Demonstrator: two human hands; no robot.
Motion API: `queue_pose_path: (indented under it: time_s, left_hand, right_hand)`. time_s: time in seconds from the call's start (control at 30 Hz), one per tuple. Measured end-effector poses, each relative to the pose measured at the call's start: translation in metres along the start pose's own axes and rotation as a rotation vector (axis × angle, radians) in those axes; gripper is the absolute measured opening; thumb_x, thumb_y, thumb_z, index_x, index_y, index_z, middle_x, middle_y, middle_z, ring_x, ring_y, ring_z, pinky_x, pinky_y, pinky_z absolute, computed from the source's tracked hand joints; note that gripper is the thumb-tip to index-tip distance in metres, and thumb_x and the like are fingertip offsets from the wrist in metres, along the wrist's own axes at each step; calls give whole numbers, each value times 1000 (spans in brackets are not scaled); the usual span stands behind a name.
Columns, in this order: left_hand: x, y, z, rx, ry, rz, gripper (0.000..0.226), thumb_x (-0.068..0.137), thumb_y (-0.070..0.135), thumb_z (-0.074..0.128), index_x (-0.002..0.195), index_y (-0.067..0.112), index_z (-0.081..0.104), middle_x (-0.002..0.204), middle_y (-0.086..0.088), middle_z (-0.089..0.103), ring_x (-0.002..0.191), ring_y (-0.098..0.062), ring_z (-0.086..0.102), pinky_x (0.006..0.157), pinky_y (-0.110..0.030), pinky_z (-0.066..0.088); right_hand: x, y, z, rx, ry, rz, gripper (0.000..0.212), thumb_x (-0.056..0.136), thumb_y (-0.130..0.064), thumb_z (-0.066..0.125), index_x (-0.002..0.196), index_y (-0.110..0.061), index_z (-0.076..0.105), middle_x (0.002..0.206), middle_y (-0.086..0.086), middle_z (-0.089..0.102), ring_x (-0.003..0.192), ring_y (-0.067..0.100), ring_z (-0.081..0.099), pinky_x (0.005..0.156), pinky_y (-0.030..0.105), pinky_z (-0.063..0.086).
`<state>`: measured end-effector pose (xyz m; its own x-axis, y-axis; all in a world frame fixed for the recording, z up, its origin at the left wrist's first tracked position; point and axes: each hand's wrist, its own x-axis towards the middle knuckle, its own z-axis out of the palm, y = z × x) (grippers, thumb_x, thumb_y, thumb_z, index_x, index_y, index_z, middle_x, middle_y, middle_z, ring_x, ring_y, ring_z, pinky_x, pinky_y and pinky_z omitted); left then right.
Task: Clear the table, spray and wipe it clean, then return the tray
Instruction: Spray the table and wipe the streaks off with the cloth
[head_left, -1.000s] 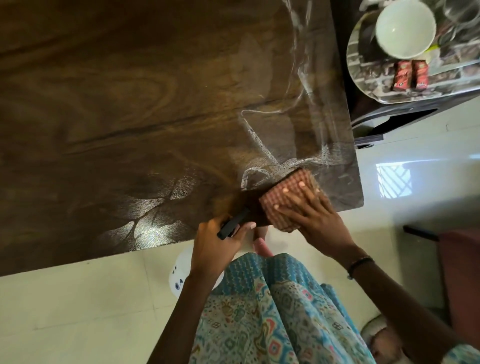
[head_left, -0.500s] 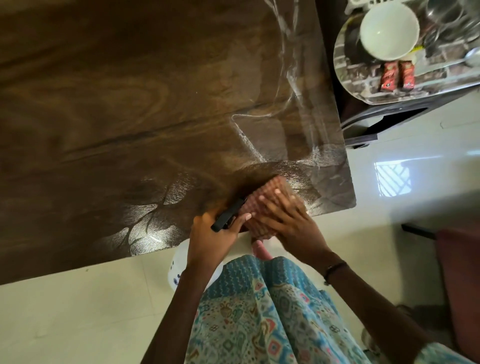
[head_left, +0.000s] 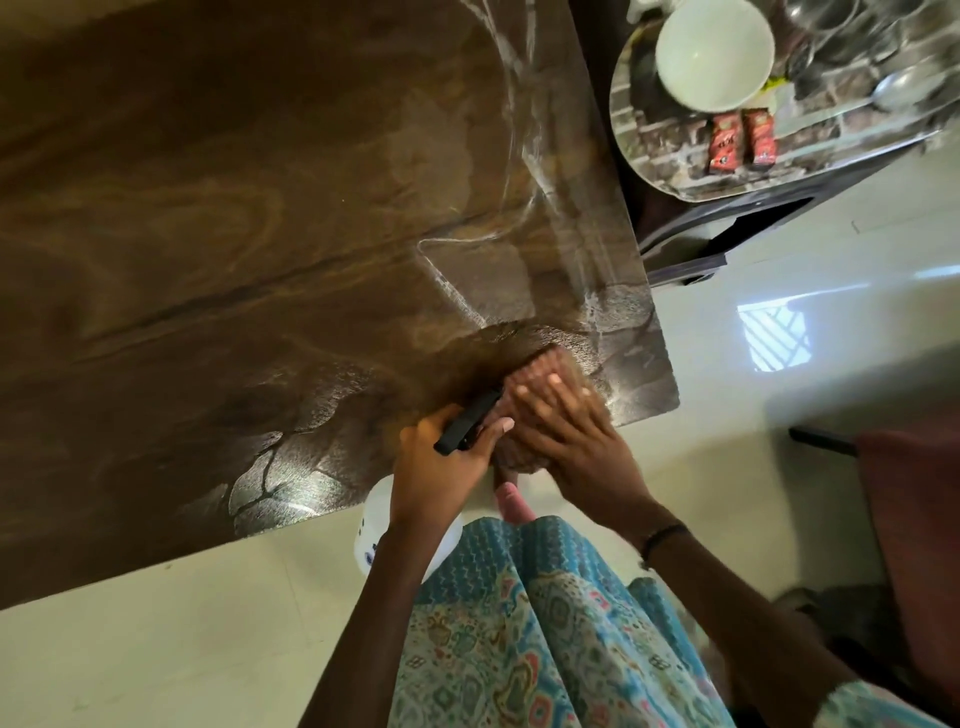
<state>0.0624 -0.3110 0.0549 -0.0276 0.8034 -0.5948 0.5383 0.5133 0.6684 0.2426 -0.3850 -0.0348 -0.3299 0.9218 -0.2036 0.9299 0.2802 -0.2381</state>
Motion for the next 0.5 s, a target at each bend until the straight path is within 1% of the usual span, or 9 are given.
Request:
queue_pose_path:
  time_s: [0.07, 0.1, 0.17, 0.23, 0.3, 0.33, 0.37, 0.43, 0.5]
  left_hand:
    - [2, 8, 0, 20, 18, 17, 43, 67, 44, 82, 95, 14, 74, 99, -10, 73, 101, -25, 65, 80, -20, 42]
    - [4, 10, 0, 35, 32, 29, 40, 68, 39, 82, 96, 11, 74, 100, -10, 73, 101, -24, 65, 77, -16, 38]
    - [8, 13, 0, 43, 42, 39, 39, 70, 37, 82, 96, 9, 74, 99, -10, 73, 100, -23, 64, 71, -9, 34]
    - [11, 17, 1, 36, 41, 37, 39, 70, 37, 81, 95, 8, 73, 94, -7, 72, 97, -20, 63, 68, -9, 34]
    - [16, 20, 1, 35, 37, 13, 38, 71, 38, 81, 93, 8, 73, 88, 1, 69, 94, -19, 62, 68, -14, 36]
    - [18, 22, 2, 40, 34, -11, 38, 71, 40, 80, 92, 10, 73, 85, 0, 68, 93, -20, 60, 69, -18, 39]
    - [21, 23, 2, 55, 28, -20, 37, 70, 45, 79, 88, 13, 72, 85, -7, 68, 91, -23, 61, 69, -25, 44]
    - [27, 23, 4, 95, 7, -13, 38, 69, 52, 77, 79, 17, 68, 81, -13, 68, 84, -31, 64, 71, -36, 53]
    - [31, 25, 6, 121, -4, -15, 42, 70, 52, 76, 81, 13, 68, 82, -13, 68, 83, -33, 65, 75, -43, 55]
  right_hand:
    - [-22, 28, -6, 58, 34, 156, 58, 90, -29, 40, 147, -34, 28, 157, 1, 25, 148, 30, 10, 116, 54, 19]
    - [-27, 41, -10, 90, 58, 235, 59, 90, -28, 40, 147, -34, 27, 157, 2, 24, 148, 30, 9, 117, 53, 17]
    - [-20, 61, -18, 123, 94, 344, 61, 91, -28, 40, 149, -35, 20, 158, 3, 20, 148, 31, 6, 120, 49, 7]
    - [8, 65, -22, 145, 129, 420, 61, 94, -32, 41, 149, -36, 17, 159, 3, 17, 148, 33, 4, 120, 43, -3]
    - [38, 59, -24, 159, 151, 451, 60, 94, -33, 42, 149, -37, 19, 159, 2, 16, 147, 34, 4, 118, 46, -3]
    - [47, 54, -24, 154, 145, 431, 60, 94, -33, 43, 149, -37, 20, 159, 2, 16, 147, 34, 4, 117, 48, -1]
    - [50, 51, -24, 140, 127, 385, 59, 93, -31, 43, 148, -36, 22, 159, 2, 16, 147, 34, 4, 117, 50, 0]
    - [37, 49, -24, 99, 91, 253, 59, 92, -28, 42, 148, -34, 26, 159, 3, 18, 148, 32, 4, 118, 50, 2]
    - [15, 54, -26, 80, 71, 166, 59, 92, -28, 41, 148, -34, 25, 158, 3, 20, 148, 31, 6, 119, 48, 5]
